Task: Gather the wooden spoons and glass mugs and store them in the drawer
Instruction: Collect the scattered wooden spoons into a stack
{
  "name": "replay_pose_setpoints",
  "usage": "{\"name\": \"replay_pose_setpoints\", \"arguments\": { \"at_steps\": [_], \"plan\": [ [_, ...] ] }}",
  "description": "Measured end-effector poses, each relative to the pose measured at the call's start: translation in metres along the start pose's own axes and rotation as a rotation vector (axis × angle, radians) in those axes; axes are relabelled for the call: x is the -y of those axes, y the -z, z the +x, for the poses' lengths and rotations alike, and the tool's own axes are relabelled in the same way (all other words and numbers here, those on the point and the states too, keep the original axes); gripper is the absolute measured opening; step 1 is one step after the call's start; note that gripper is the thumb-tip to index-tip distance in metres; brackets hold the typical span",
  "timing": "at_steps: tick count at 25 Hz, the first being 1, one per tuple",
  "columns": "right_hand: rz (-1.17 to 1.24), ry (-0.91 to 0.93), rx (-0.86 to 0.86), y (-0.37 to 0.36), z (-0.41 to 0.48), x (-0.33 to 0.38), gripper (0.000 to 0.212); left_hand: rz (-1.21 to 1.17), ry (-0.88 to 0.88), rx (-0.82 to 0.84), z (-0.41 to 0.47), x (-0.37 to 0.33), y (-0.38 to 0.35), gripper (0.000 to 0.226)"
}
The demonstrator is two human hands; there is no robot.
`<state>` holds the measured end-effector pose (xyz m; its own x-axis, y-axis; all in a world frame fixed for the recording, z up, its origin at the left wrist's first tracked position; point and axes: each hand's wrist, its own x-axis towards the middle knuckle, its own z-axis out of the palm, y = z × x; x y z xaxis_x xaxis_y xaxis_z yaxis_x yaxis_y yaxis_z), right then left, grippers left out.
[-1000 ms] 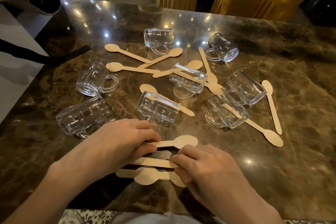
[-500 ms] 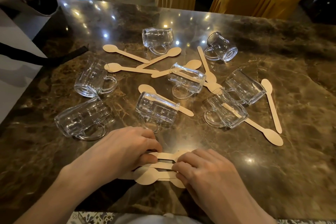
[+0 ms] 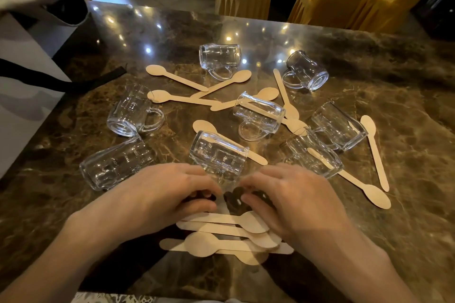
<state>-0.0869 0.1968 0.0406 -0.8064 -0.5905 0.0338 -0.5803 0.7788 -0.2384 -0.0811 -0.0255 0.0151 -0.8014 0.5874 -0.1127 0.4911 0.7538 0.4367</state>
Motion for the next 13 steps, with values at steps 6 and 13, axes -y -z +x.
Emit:
{"name": "replay_pose_setpoints", "arguments": {
  "at_steps": [6, 13],
  "plan": [
    [0.067, -0.026, -0.025, 0.017, 0.05, -0.013, 0.021, -0.053, 0.106, -0.082, 0.02, 0.022, 0.048, 0.05],
    [0.089, -0.055, -0.055, 0.026, 0.116, -0.022, 0.019, -0.081, 0.264, -0.24, 0.047, 0.057, 0.073, 0.032]
  ]
}}
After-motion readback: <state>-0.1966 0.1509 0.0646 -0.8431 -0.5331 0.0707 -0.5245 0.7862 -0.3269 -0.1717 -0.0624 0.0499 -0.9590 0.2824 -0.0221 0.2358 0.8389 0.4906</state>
